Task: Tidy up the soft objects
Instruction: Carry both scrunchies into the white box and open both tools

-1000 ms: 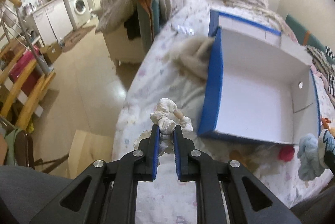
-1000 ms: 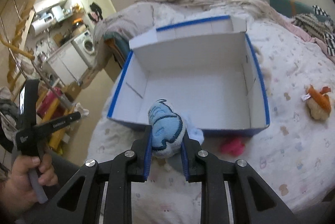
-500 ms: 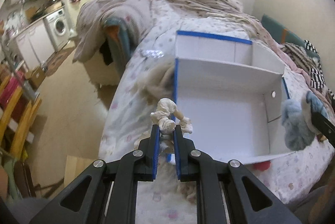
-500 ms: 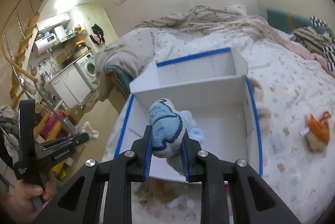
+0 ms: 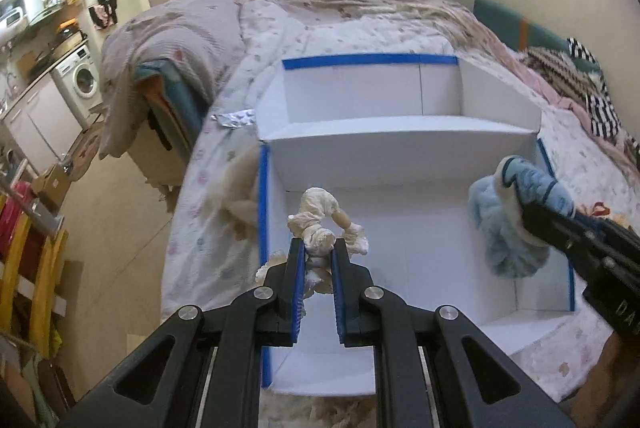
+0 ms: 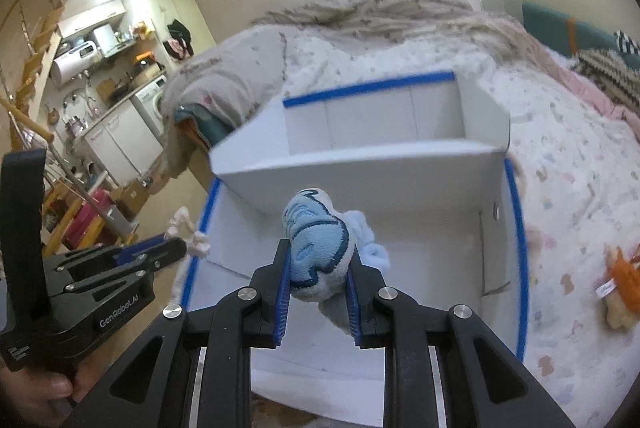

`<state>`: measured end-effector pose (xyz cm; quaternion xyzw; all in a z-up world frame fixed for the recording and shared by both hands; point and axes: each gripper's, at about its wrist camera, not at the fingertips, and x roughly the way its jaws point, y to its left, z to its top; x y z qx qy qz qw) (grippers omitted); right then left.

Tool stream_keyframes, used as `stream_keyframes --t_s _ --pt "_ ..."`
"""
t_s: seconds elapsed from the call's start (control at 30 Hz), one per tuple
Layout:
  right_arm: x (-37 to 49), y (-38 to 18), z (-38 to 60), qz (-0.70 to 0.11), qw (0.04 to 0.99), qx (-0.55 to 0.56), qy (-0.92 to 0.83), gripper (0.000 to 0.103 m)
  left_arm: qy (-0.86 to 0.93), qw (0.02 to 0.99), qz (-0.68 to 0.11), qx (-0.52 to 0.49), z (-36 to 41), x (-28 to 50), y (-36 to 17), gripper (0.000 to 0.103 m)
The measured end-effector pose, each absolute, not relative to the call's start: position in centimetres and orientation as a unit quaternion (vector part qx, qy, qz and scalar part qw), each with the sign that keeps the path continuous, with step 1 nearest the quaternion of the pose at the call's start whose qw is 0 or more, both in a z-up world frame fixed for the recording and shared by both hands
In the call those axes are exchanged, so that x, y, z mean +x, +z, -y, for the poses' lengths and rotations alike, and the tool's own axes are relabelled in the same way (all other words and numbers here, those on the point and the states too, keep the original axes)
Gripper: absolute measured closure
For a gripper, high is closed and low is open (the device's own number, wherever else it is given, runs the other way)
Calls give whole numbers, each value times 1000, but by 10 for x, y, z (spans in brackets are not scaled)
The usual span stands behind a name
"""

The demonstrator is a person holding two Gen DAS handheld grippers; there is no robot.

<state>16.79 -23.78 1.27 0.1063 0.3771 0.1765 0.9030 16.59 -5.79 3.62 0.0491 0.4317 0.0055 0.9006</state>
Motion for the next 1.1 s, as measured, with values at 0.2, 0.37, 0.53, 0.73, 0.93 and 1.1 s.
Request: stream_keyframes --t_s 0.2,0.37,0.53,0.73,0.93,1.1 --pt "182 -26 241 -425 883 119 158 77 0 891 -449 71 73 188 -13 91" --pt "191 -44 237 -458 870 108 144 77 5 882 -466 73 73 198 -40 91" --pt "200 -59 233 -483 862 92 123 77 1 879 -473 66 74 204 -46 91" --pt "202 -67 233 -493 858 94 111 76 4 870 -487 74 78 206 -60 91" --pt "205 -73 229 -507 851 89 102 75 -9 865 -498 62 77 206 -67 91" --pt "205 -74 228 -508 849 103 103 74 -7 857 -512 55 75 209 -71 90"
